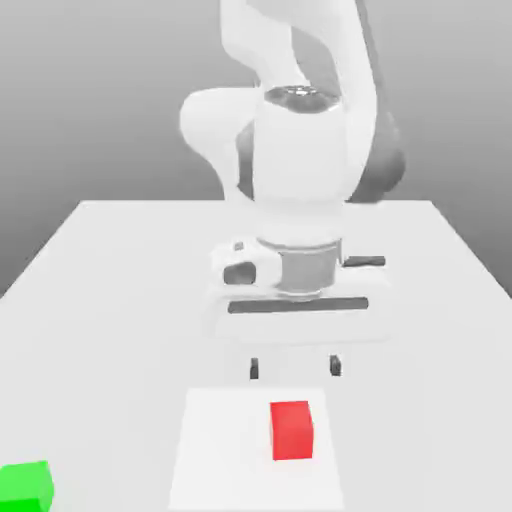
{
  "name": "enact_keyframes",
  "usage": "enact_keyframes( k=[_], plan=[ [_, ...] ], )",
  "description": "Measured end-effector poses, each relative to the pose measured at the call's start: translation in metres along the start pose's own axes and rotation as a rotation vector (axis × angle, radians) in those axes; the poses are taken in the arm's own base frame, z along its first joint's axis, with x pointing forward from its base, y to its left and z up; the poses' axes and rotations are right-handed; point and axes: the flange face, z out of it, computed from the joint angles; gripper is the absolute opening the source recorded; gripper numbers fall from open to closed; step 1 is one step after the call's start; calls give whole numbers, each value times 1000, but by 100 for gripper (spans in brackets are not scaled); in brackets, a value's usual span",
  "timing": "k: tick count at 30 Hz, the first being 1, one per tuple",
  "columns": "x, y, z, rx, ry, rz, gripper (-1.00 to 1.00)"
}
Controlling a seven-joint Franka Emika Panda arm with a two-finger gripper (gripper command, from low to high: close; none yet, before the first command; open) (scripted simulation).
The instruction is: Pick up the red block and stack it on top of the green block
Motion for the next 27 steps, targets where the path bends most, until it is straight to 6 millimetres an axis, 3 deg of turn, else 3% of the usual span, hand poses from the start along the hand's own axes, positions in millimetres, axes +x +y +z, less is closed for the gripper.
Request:
enact_keyframes(
  k=[5,6,13,19,23,27],
  plan=[
    [-4,3,57,-12,-12,0,0],
    [-4,4,66,-12,-12,0,-100],
    [-4,4,67,-12,-12,0,-100],
    [0,4,12,-13,-12,13,-100],
    [70,26,-3,-11,-15,245,-100],
    [150,68,-13,-11,-15,510,-100]
  ],
)
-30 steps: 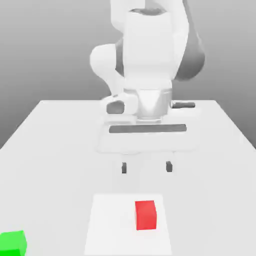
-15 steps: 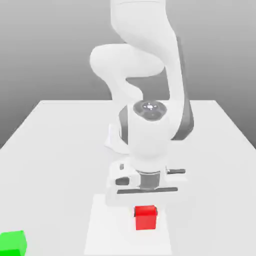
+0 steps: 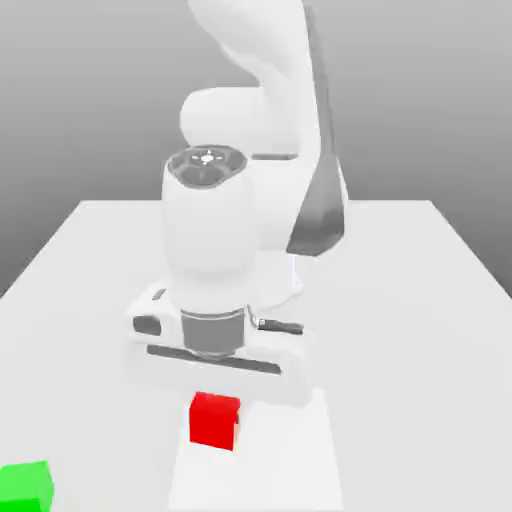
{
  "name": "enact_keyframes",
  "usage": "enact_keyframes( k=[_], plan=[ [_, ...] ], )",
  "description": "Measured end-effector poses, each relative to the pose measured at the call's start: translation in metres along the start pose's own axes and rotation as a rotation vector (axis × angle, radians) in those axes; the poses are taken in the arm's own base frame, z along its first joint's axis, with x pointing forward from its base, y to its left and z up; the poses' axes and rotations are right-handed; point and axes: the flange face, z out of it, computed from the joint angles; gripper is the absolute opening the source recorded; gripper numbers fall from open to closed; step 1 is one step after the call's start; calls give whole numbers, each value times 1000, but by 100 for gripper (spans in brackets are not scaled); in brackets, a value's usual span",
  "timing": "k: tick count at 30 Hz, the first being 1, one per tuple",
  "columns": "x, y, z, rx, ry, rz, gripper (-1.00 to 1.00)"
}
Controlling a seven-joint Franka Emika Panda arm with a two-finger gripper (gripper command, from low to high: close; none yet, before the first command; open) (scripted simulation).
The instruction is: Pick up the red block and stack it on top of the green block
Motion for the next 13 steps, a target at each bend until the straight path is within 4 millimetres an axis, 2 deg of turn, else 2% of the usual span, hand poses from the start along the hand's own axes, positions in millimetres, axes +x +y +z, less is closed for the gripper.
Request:
enact_keyframes(
  k=[5,6,9,10,13],
  plan=[
    [118,28,-15,1,3,336,-100],
    [136,35,-13,1,4,387,-100],
    [153,42,23,1,6,431,-100],
    [153,42,36,1,6,435,100],
    [153,42,36,1,6,435,100]
  ],
)
